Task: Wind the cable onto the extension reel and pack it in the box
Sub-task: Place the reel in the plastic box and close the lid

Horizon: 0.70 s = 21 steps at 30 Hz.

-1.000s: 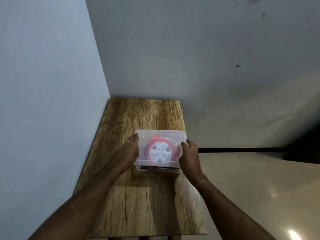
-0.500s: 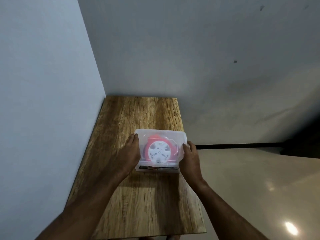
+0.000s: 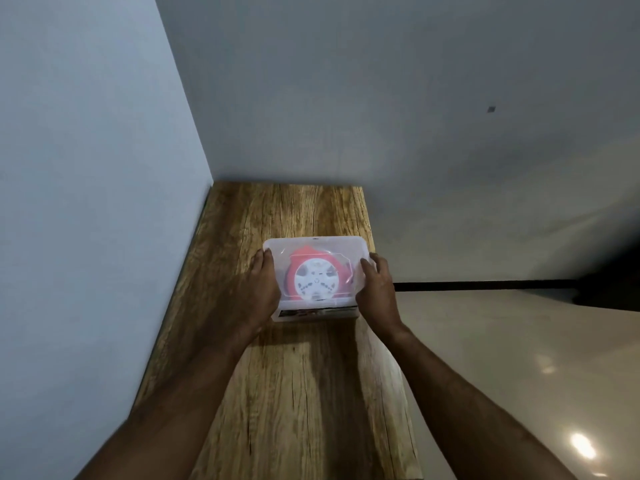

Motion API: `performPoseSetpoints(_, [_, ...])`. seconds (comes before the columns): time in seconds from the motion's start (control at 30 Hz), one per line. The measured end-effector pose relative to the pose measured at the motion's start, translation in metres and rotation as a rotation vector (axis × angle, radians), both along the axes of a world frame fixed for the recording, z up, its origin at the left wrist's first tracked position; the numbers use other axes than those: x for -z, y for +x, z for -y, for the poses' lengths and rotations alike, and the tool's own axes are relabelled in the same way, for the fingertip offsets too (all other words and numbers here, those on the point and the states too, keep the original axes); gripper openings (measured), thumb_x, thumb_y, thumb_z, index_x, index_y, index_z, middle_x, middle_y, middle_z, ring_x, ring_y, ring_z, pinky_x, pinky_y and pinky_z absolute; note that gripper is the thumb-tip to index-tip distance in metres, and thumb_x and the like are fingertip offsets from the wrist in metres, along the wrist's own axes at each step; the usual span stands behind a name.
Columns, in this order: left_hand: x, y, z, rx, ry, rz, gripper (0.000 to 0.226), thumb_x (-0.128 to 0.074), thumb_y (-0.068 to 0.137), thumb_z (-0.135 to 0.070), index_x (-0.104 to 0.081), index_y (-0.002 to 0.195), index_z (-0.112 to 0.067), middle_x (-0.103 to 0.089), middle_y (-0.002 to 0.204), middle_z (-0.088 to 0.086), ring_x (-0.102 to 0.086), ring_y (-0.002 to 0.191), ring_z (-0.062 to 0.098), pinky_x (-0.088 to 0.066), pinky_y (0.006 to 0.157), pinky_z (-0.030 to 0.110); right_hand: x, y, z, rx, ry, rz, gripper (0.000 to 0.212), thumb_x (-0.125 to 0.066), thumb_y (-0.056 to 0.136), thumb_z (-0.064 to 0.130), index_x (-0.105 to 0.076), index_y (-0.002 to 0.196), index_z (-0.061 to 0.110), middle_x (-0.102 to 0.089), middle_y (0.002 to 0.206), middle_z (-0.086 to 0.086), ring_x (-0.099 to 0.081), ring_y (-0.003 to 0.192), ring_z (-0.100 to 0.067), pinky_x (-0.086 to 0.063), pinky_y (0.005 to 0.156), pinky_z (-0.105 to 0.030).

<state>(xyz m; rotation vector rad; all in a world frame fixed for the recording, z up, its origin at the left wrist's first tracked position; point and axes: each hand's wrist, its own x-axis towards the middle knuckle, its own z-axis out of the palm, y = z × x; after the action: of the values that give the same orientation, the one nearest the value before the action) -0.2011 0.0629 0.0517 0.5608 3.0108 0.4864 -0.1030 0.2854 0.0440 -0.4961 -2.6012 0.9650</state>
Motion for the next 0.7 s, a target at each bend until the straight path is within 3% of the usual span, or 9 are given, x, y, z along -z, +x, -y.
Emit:
performPoseSetpoints(0.07, [-0.002, -0.009, -0.003, -0.022, 0.056, 0.027, 0.065, -0.061, 0.100, -0.016, -0.030, 0.156, -0.003, -0.043, 0.157, 0.018, -0.052, 0.137, 0.036, -0.045, 0.113, 0.047, 0.000, -0.013, -0.003, -0.014, -0.010, 0.012, 0.043, -0.059, 0.095, -0.002, -0.056, 0.137, 0.004, -0.041, 0.152, -0.015, -0.047, 0.135, -0.031, -0.047, 0.105, -0.037])
performPoseSetpoints(0.23, [-0.003, -0.037, -0.010, -0.025, 0.138, 0.097, 0.060, -0.042, 0.100, -0.001, -0.023, 0.157, 0.002, -0.022, 0.165, 0.022, -0.025, 0.152, 0.040, -0.026, 0.123, 0.050, 0.003, -0.042, -0.010, -0.031, 0.005, 0.009, 0.041, -0.058, 0.097, 0.002, -0.056, 0.138, 0.007, -0.040, 0.153, -0.014, -0.047, 0.135, -0.031, -0.046, 0.107, -0.037])
performPoseSetpoints(0.37, [-0.003, -0.058, -0.007, -0.013, 0.079, 0.062, 0.065, -0.060, 0.100, -0.016, -0.029, 0.156, -0.004, -0.041, 0.158, 0.018, -0.049, 0.139, 0.036, -0.045, 0.114, 0.048, 0.000, -0.059, -0.014, -0.047, -0.044, -0.009, 0.036, -0.051, 0.104, 0.015, -0.053, 0.140, 0.011, -0.039, 0.154, -0.011, -0.047, 0.135, -0.027, -0.050, 0.107, -0.046])
performPoseSetpoints(0.43, [-0.004, -0.066, -0.009, 0.012, 0.041, 0.032, 0.067, -0.062, 0.100, -0.021, -0.030, 0.156, -0.005, -0.043, 0.157, 0.016, -0.052, 0.137, 0.034, -0.048, 0.112, 0.046, -0.002, -0.065, -0.016, -0.053, -0.073, 0.001, 0.037, -0.051, 0.105, 0.017, -0.053, 0.141, 0.011, -0.040, 0.154, -0.011, -0.047, 0.135, -0.029, -0.051, 0.105, -0.049])
performPoseSetpoints(0.5, [-0.007, -0.073, -0.014, 0.014, 0.025, 0.030, 0.066, -0.056, 0.102, -0.016, -0.024, 0.157, -0.001, -0.030, 0.164, 0.019, -0.036, 0.149, 0.035, -0.034, 0.122, 0.044, -0.001, -0.071, -0.019, -0.044, 0.025, 0.043, 0.041, -0.057, 0.101, 0.015, -0.052, 0.142, 0.008, -0.041, 0.154, -0.017, -0.043, 0.138, -0.035, -0.048, 0.108, -0.053])
performPoseSetpoints(0.57, [-0.010, -0.076, -0.021, 0.020, -0.103, -0.031, 0.079, -0.059, 0.101, -0.025, -0.013, 0.159, 0.000, -0.018, 0.168, 0.020, -0.020, 0.156, 0.034, -0.020, 0.127, 0.042, 0.000, -0.079, -0.021, -0.047, 0.231, 0.062, 0.046, -0.058, 0.100, 0.016, -0.048, 0.143, 0.003, -0.038, 0.155, -0.024, -0.035, 0.143, -0.042, -0.043, 0.111, -0.059])
performPoseSetpoints(0.7, [-0.014, -0.075, -0.043, 0.129, -0.167, -0.109, 0.103, -0.066, 0.096, -0.040, 0.003, 0.159, 0.002, 0.006, 0.167, 0.023, 0.000, 0.157, 0.035, -0.006, 0.125, 0.045, -0.004, -0.101, -0.015, -0.231, 0.442, 0.164, 0.071, -0.025, 0.107, 0.050, -0.025, 0.157, 0.000, -0.014, 0.165, -0.025, -0.009, 0.155, -0.038, -0.016, 0.125, -0.053])
